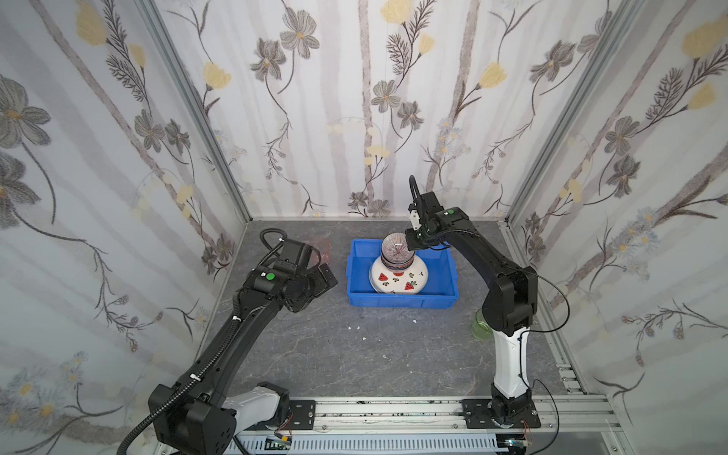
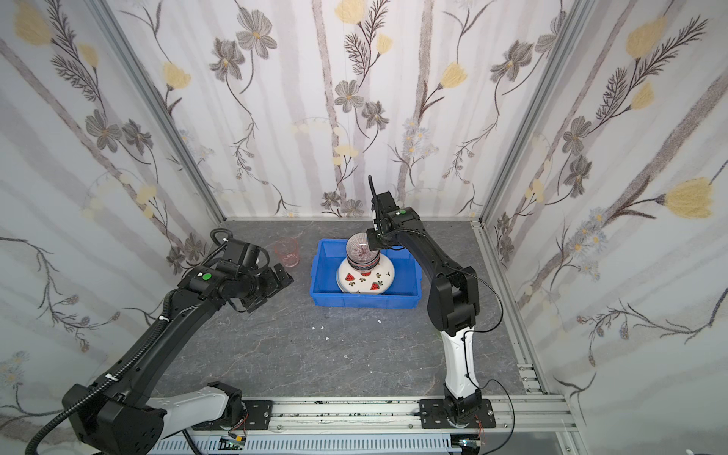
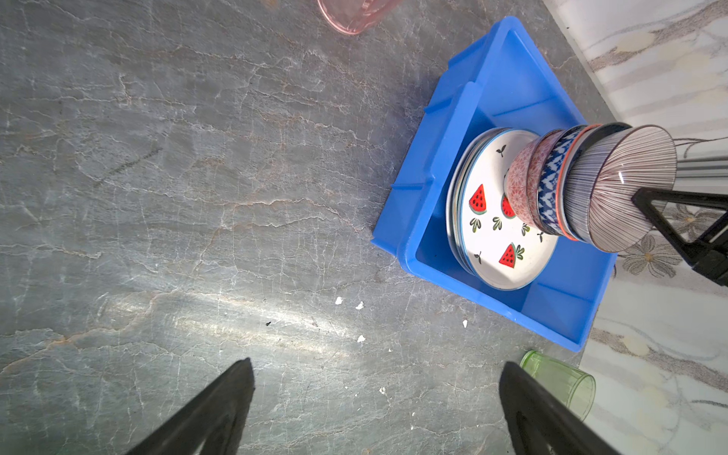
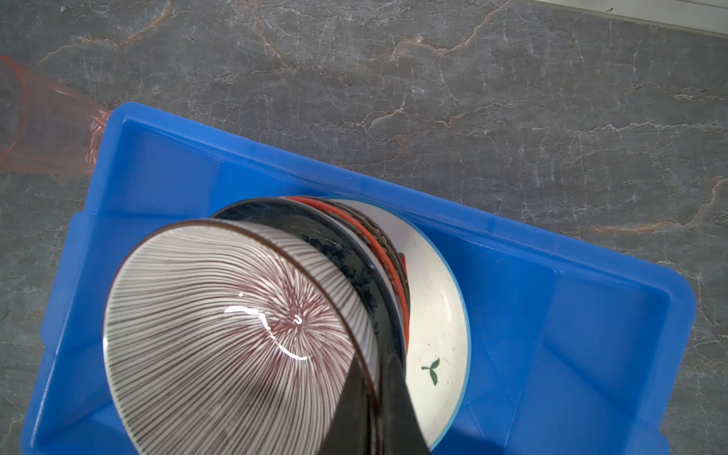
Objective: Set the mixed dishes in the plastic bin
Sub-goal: 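Lower the purple-striped bowl onto the blue-rose bowl with the right gripper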
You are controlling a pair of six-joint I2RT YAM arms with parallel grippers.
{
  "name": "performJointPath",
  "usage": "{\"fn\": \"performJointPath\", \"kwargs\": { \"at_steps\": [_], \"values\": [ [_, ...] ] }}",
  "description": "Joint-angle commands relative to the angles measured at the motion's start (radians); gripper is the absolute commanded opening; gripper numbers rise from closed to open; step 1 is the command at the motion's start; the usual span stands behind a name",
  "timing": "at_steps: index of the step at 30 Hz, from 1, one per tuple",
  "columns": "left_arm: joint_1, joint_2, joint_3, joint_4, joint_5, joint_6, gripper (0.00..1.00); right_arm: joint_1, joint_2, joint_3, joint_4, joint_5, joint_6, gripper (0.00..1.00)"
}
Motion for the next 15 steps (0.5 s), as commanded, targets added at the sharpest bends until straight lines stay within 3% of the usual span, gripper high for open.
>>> {"fn": "performJointPath", "kwargs": {
  "at_steps": [1, 15],
  "values": [
    [0.001, 0.007, 0.005, -0.006, -0.002, -0.001, 1.0, 0.003, 0.003, 0.001, 0.05, -0.008, -0.011, 0.01],
    [0.001, 0.011, -0.003, -0.006, -0.011, 0.012, 1.0, 0.007, -0.008, 0.006, 0.066, 0.01, -0.011, 0.3]
  ]
}}
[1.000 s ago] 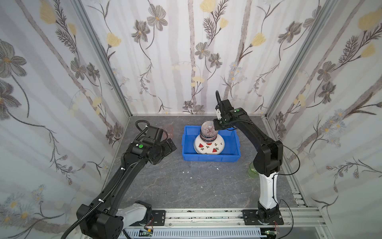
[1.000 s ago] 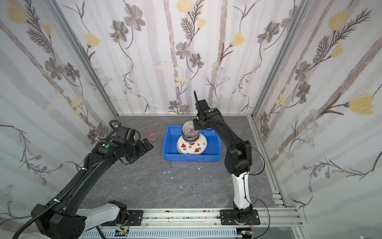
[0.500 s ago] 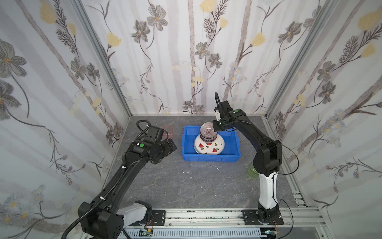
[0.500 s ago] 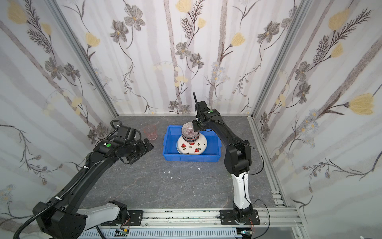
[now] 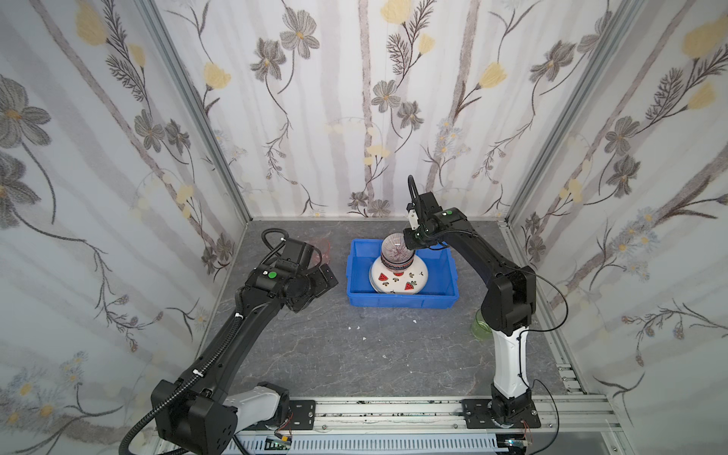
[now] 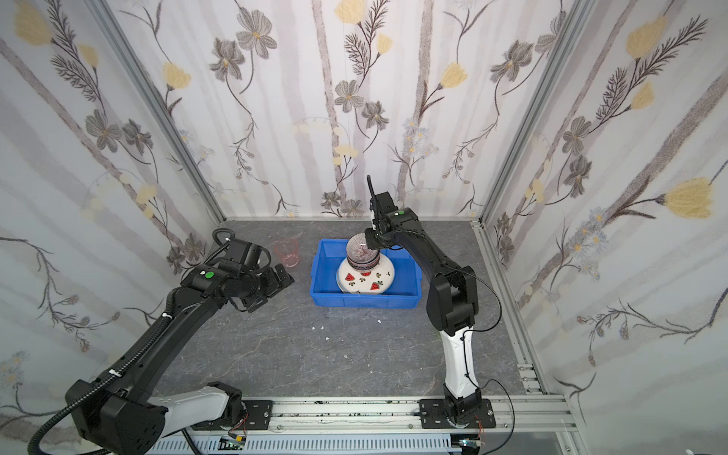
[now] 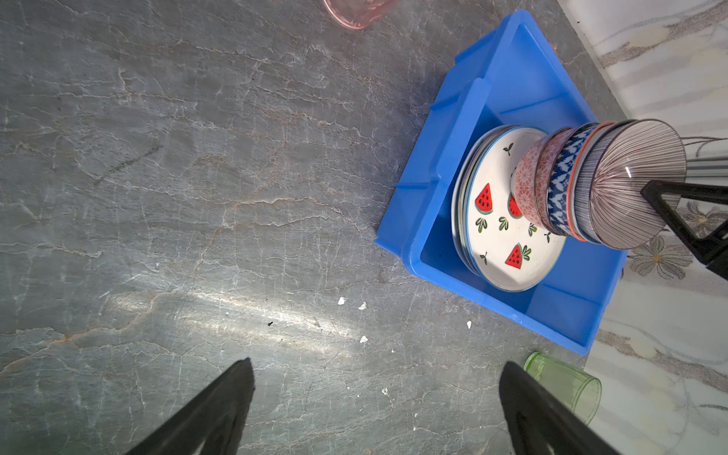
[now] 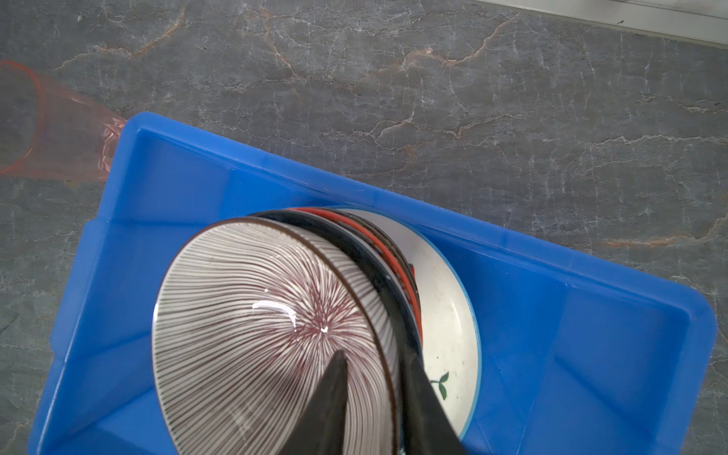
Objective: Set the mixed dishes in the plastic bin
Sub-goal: 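Lower the purple-striped bowl onto the blue-rose bowl with the right gripper, then open the right gripper and withdraw it from the bin toward the green glass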
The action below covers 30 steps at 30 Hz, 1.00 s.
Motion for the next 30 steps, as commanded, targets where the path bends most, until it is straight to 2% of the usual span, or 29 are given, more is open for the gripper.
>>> {"fn": "performJointPath", "kwargs": {
  "at_steps": [1, 10, 16, 20, 27, 30],
  "values": [
    [0.001, -0.003, -0.003, -0.006, -0.011, 0.013, 1.0, 0.001, -0.019, 0.005, 0.038, 0.014, -0.01, 0.31],
    [0.01, -0.005, -0.013, -0.005, -0.038, 0.021, 1.0, 0.006, -0.077, 0.003, 0.038, 0.034, -0.009, 0.52],
    [0.058, -0.014, -0.009, -0.004, -0.068, 0.038, 1.0, 0.01, -0.121, 0.001, 0.028, 0.031, -0.01, 0.6],
    [0.098, -0.013, -0.015, 0.004, -0.094, 0.093, 1.0, 0.016, -0.168, -0.014, 0.017, 0.016, -0.007, 0.66],
    [0.158, -0.001, -0.032, 0.038, -0.047, 0.157, 1.0, 0.029, -0.266, -0.102, 0.022, 0.043, 0.004, 0.77],
    [0.174, 0.01, -0.043, 0.072, -0.043, 0.186, 1.0, 0.03, -0.314, -0.157, 0.024, 0.068, 0.006, 0.91]
  ]
}}
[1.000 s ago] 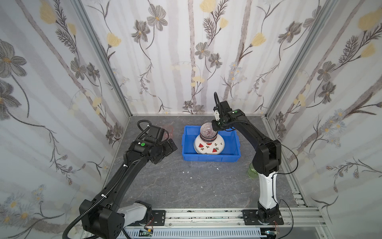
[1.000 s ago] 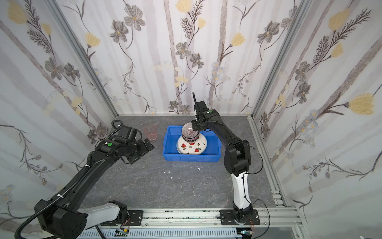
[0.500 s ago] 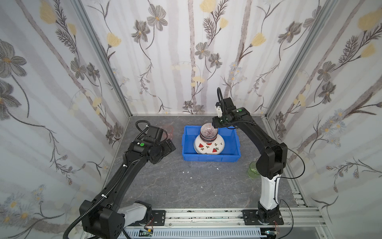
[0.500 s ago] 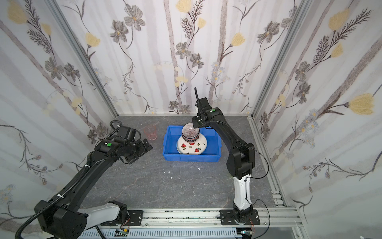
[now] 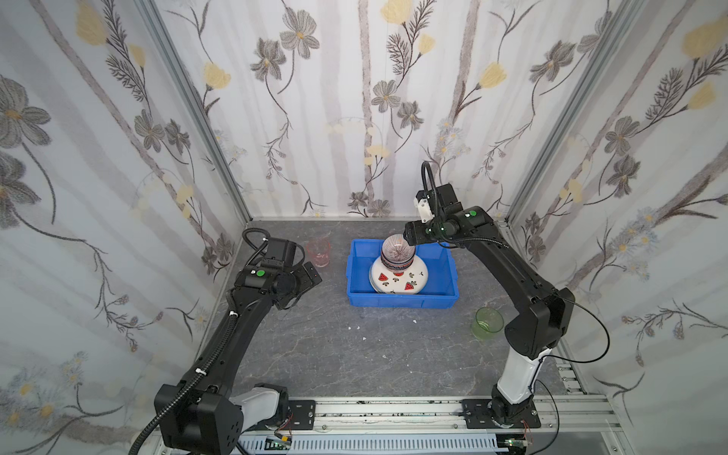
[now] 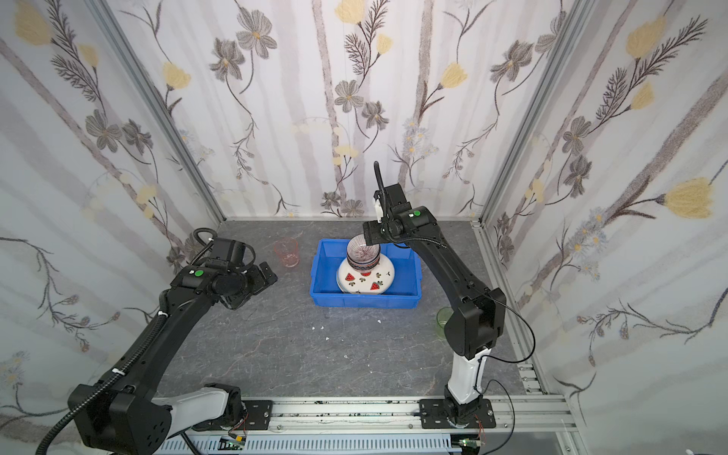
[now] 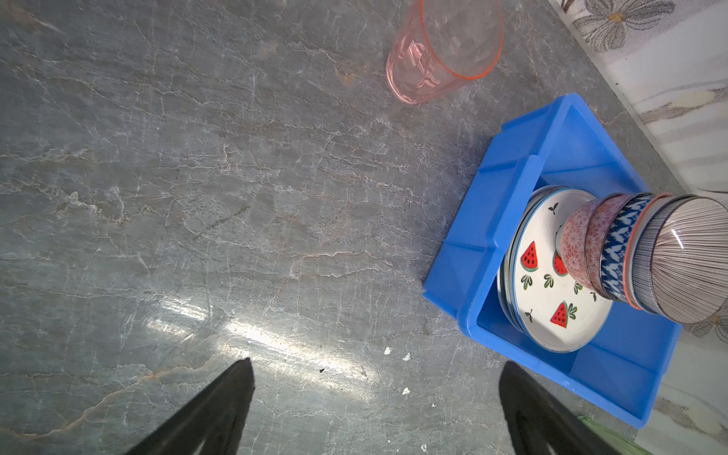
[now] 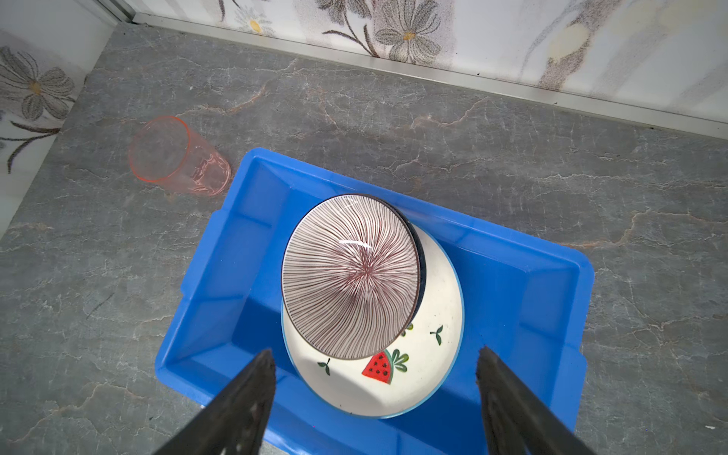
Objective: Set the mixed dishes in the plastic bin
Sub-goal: 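Open the right gripper and withdraw it from the bin toward the green glass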
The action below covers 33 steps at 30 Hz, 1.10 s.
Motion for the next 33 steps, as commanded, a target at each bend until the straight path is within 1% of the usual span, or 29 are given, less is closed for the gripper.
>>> {"fn": "performJointPath", "kwargs": {
  "at_steps": [1, 2, 4, 6, 9, 11, 14, 16, 18, 20, 22, 24, 26, 30, 33],
  "values": [
    [0.018, 0.013, -0.011, 0.056, 0.012, 0.059, 1.0, -0.001, -0.047, -0.052, 0.024, 0.046, 0.001, 0.95],
    [0.027, 0.02, -0.014, 0.077, 0.03, 0.074, 1.0, -0.002, -0.067, -0.073, 0.025, 0.055, 0.001, 0.99],
    [0.041, 0.033, -0.025, 0.128, 0.07, 0.11, 1.0, -0.003, -0.101, -0.112, 0.027, 0.089, 0.002, 1.0],
    [0.055, 0.082, -0.019, 0.171, 0.082, 0.152, 1.0, -0.006, -0.15, -0.168, 0.028, 0.122, 0.012, 1.0],
    [0.066, 0.138, 0.005, 0.207, 0.085, 0.209, 1.0, -0.012, -0.245, -0.288, 0.065, 0.135, 0.046, 1.0],
    [0.072, 0.166, 0.008, 0.241, 0.114, 0.238, 1.0, -0.023, -0.304, -0.365, 0.087, 0.137, 0.073, 1.0],
    [0.077, 0.188, -0.009, 0.289, 0.158, 0.258, 1.0, -0.038, -0.378, -0.449, 0.094, 0.146, 0.093, 1.0],
    [0.077, 0.193, -0.029, 0.313, 0.156, 0.278, 1.0, -0.045, -0.439, -0.489, 0.082, 0.161, 0.099, 1.0],
    [0.082, 0.194, -0.067, 0.341, 0.128, 0.3, 1.0, -0.058, -0.491, -0.526, 0.066, 0.173, 0.113, 1.0],
    [0.098, 0.2, -0.098, 0.368, 0.156, 0.306, 1.0, -0.076, -0.537, -0.554, 0.044, 0.184, 0.129, 1.0],
    [0.102, 0.206, -0.119, 0.396, 0.194, 0.311, 1.0, -0.092, -0.586, -0.589, 0.029, 0.224, 0.147, 1.0],
    [0.103, 0.212, -0.132, 0.42, 0.192, 0.323, 1.0, -0.11, -0.637, -0.628, 0.025, 0.265, 0.161, 1.0],
    [0.104, 0.216, -0.15, 0.444, 0.187, 0.333, 1.0, -0.138, -0.678, -0.655, 0.022, 0.254, 0.166, 1.0],
    [0.104, 0.216, -0.173, 0.472, 0.215, 0.337, 1.0, -0.194, -0.746, -0.713, 0.014, 0.211, 0.2, 1.0],
    [0.104, 0.198, -0.202, 0.49, 0.194, 0.349, 1.0, -0.23, -0.793, -0.765, 0.016, 0.188, 0.233, 1.0]
  ]
}}
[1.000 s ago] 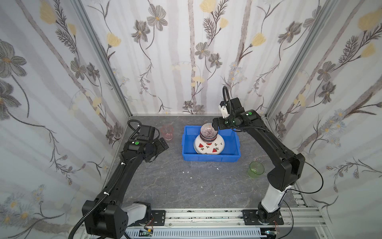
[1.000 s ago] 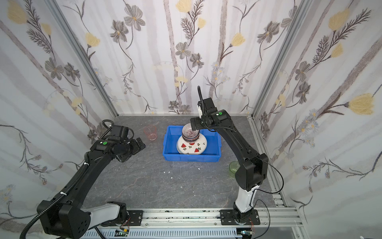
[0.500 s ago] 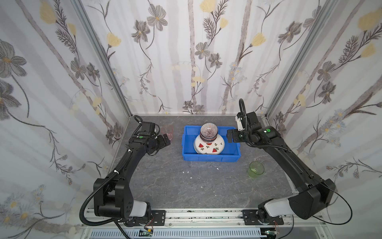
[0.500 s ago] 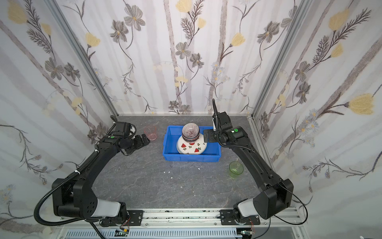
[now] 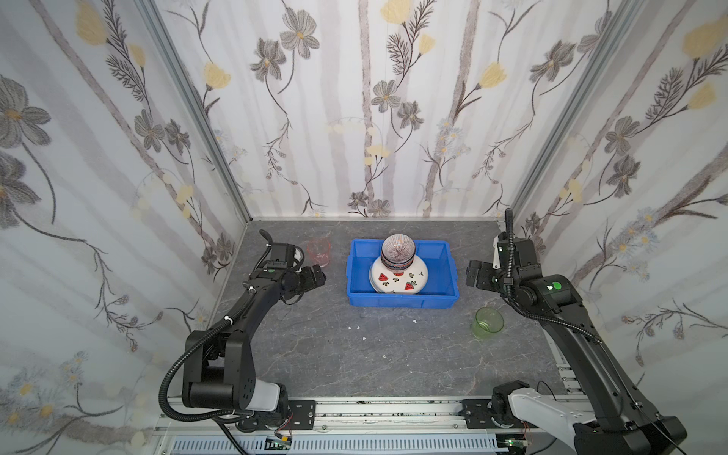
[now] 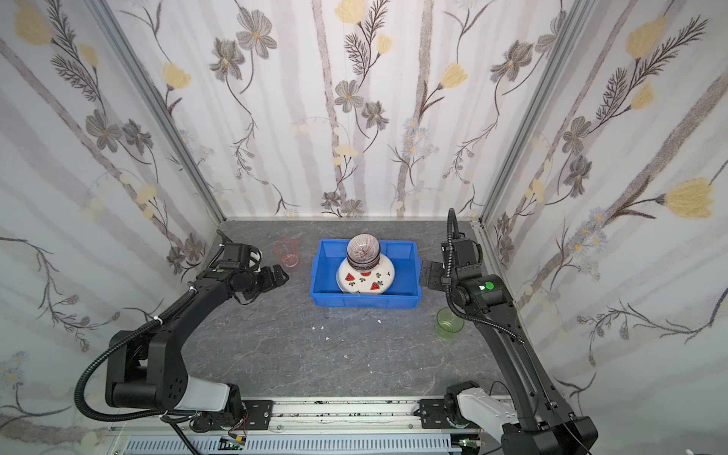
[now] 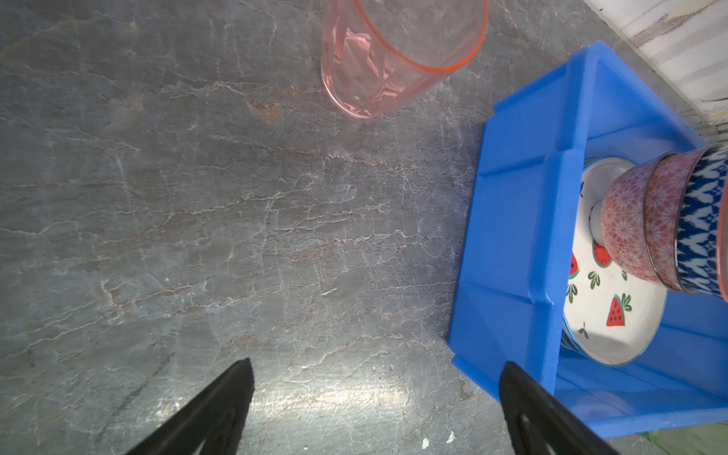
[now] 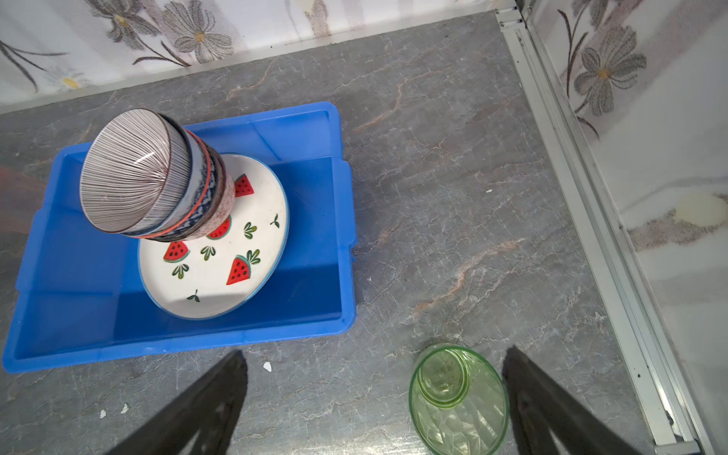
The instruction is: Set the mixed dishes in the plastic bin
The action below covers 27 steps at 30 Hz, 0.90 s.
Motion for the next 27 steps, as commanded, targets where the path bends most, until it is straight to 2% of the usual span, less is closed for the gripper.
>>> {"fn": "performJointPath", "kwargs": {
  "at_steps": [1, 6, 11, 16, 19, 23, 27],
  "values": [
    [0.0, -0.023, -0.02, 0.046, -0.002, 0.032, 1.0, -0.026, -0.043, -0.047, 0.017, -0.021, 0.061, 1.0],
    [0.001, -0.075, -0.058, 0.046, -0.094, 0.046, 1.0, -0.054, -0.12, -0.113, 0.028, -0.003, 0.177, 1.0],
    [-0.001, -0.091, -0.071, 0.046, -0.107, 0.044, 1.0, -0.117, -0.132, -0.13, 0.017, -0.12, 0.209, 0.91],
    [-0.002, -0.104, -0.078, 0.046, -0.129, 0.04, 1.0, -0.172, -0.097, -0.162, -0.003, -0.23, 0.22, 0.9],
    [-0.008, -0.102, -0.084, 0.046, -0.14, 0.037, 1.0, -0.192, -0.087, -0.188, -0.004, -0.27, 0.24, 0.86],
    [-0.014, -0.095, -0.086, 0.044, -0.15, 0.04, 1.0, -0.203, -0.073, -0.218, -0.003, -0.278, 0.284, 0.79],
    [-0.015, -0.098, -0.089, 0.044, -0.151, 0.038, 1.0, -0.217, -0.045, -0.229, -0.029, -0.272, 0.296, 0.79]
  ]
}}
